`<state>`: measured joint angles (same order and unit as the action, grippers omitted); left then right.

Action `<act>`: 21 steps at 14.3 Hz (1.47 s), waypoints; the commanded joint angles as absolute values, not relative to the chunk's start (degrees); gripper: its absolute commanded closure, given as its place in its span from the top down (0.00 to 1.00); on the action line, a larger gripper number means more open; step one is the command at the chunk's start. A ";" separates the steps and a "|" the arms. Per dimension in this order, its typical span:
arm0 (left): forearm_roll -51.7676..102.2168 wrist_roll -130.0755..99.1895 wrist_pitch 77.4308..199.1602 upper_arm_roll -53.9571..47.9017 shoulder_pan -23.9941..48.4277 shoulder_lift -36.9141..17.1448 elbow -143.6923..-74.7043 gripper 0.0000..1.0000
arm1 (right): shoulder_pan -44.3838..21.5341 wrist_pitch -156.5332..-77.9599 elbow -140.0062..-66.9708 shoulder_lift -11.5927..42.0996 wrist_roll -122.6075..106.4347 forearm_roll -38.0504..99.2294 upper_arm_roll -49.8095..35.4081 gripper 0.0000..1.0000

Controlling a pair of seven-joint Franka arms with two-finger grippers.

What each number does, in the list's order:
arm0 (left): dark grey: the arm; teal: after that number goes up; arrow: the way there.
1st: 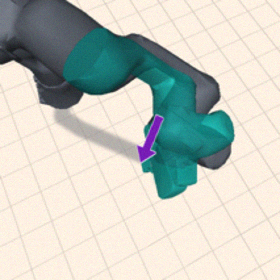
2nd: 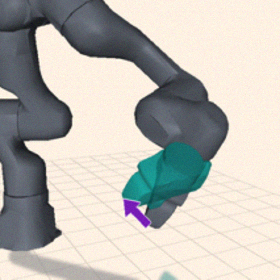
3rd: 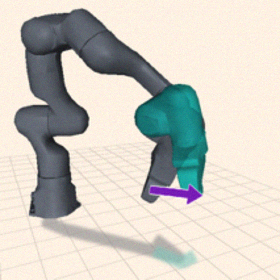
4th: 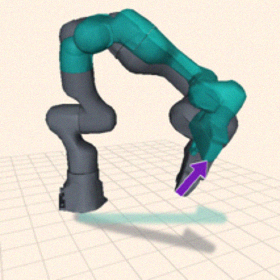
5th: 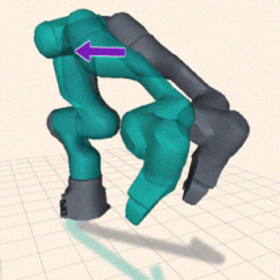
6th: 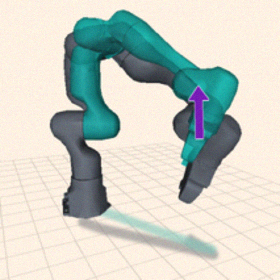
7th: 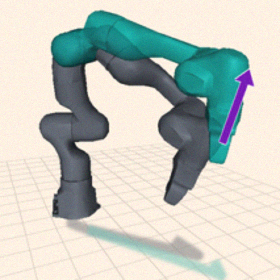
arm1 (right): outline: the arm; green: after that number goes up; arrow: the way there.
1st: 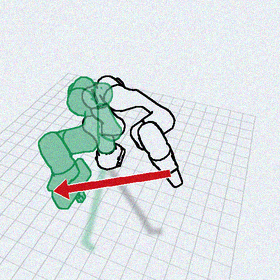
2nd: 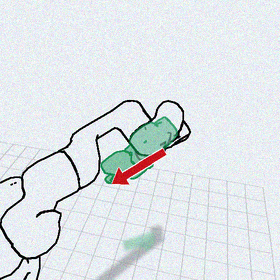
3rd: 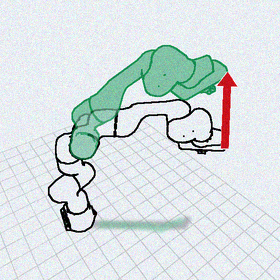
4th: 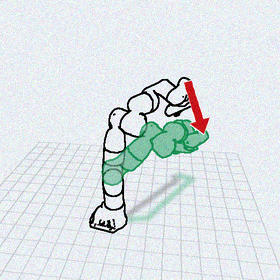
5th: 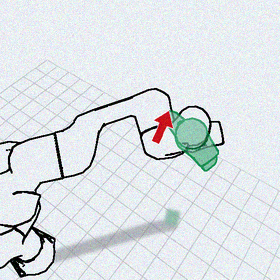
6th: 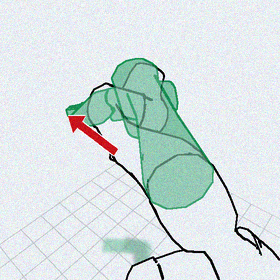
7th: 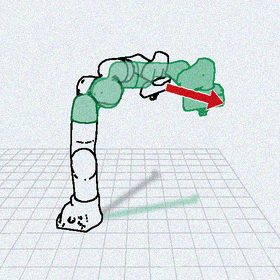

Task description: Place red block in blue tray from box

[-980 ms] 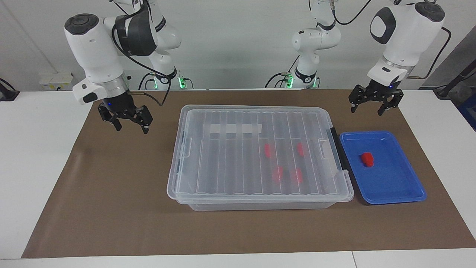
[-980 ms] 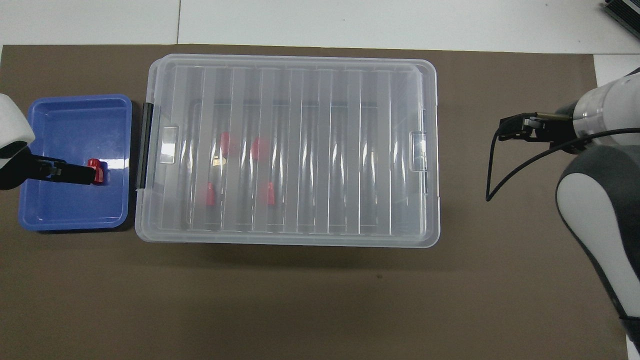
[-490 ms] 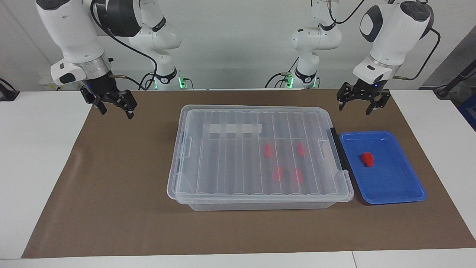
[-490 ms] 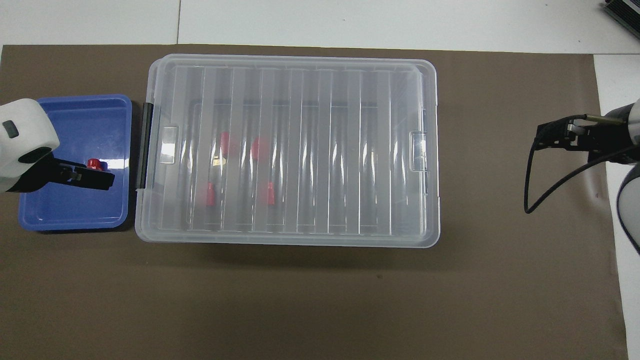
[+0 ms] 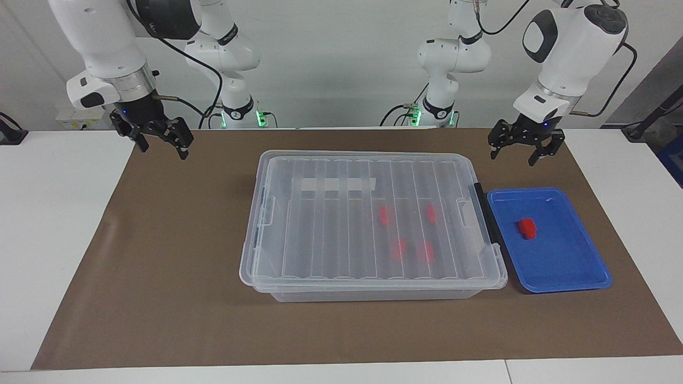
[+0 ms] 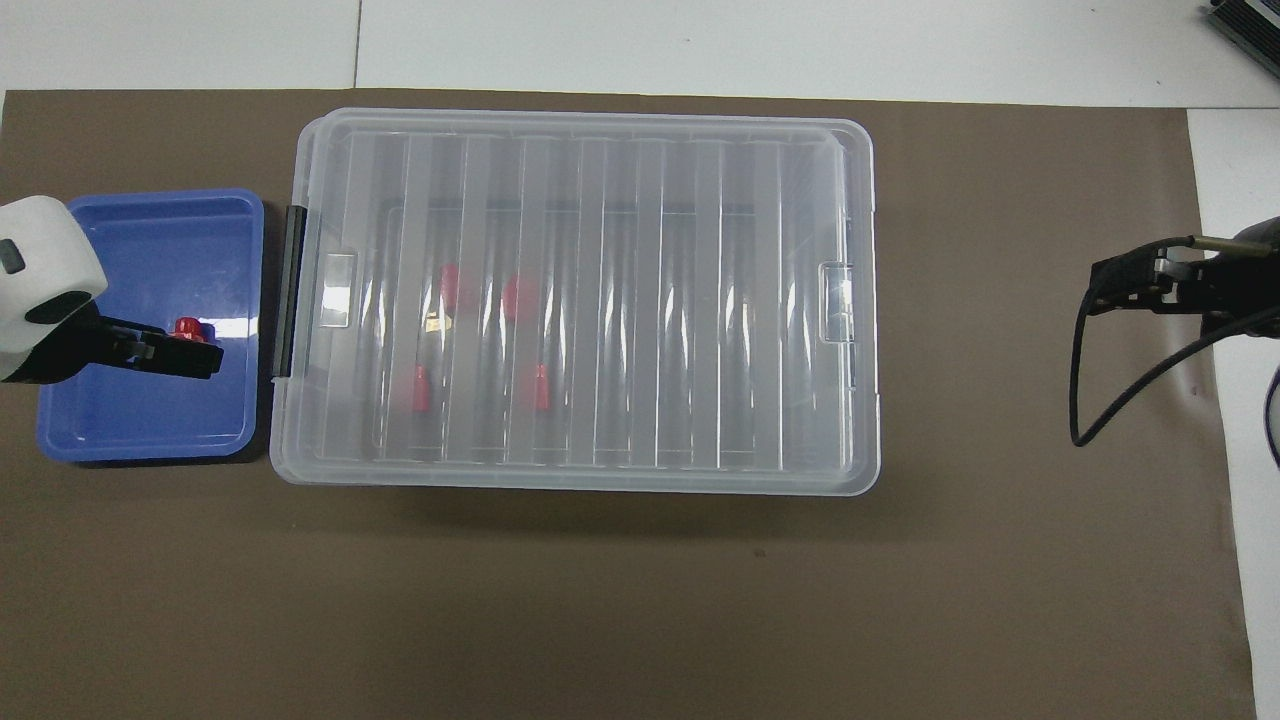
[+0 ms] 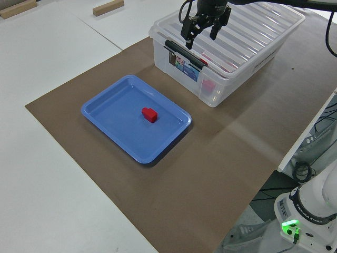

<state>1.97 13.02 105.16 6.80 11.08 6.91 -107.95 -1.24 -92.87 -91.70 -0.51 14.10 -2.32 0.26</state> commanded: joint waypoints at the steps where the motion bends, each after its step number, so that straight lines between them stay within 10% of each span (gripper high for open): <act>1: 2.11 12.74 106.00 7.12 12.57 5.98 -108.46 1.00 | -1.05 -90.80 -91.58 -0.97 12.57 -2.29 0.00 1.00; 21: 2.20 12.22 107.84 -1.67 5.36 6.42 -108.46 1.00 | 0.00 -90.35 -92.29 -1.58 9.75 -2.02 -2.29 1.00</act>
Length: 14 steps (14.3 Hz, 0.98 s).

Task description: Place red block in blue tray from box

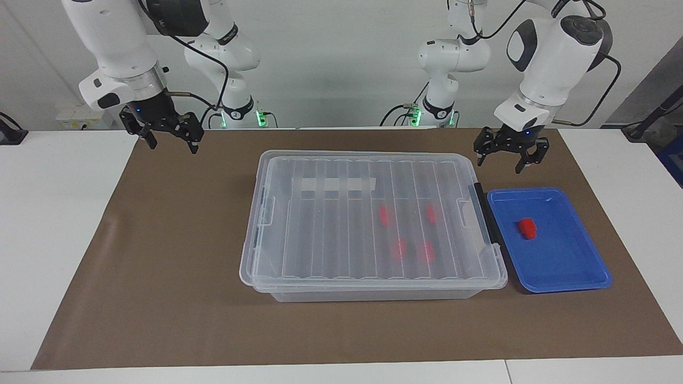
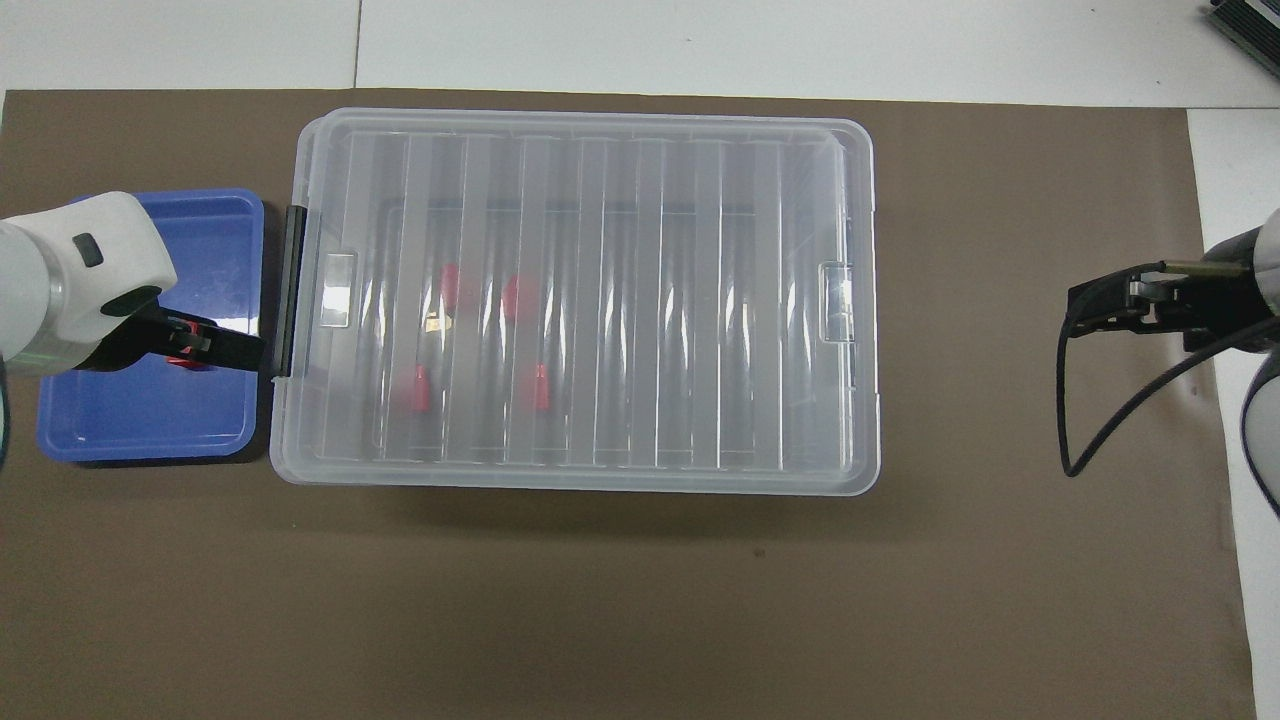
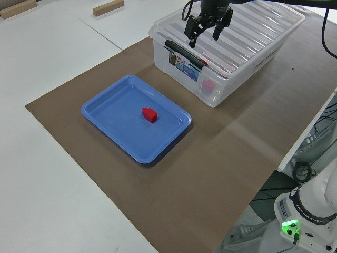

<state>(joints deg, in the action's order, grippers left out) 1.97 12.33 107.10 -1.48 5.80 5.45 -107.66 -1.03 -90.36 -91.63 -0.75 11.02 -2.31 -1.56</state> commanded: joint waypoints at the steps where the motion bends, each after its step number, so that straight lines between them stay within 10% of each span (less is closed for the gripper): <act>1: 2.20 12.22 107.84 -1.67 5.36 6.42 -108.46 1.00 | 0.00 -90.35 -92.29 -1.58 9.76 -2.02 -2.29 1.00; 14: 2.20 12.39 107.67 -2.46 3.69 6.50 -108.46 1.00 | 0.00 -90.70 -92.29 -1.58 9.84 -1.93 -2.20 1.00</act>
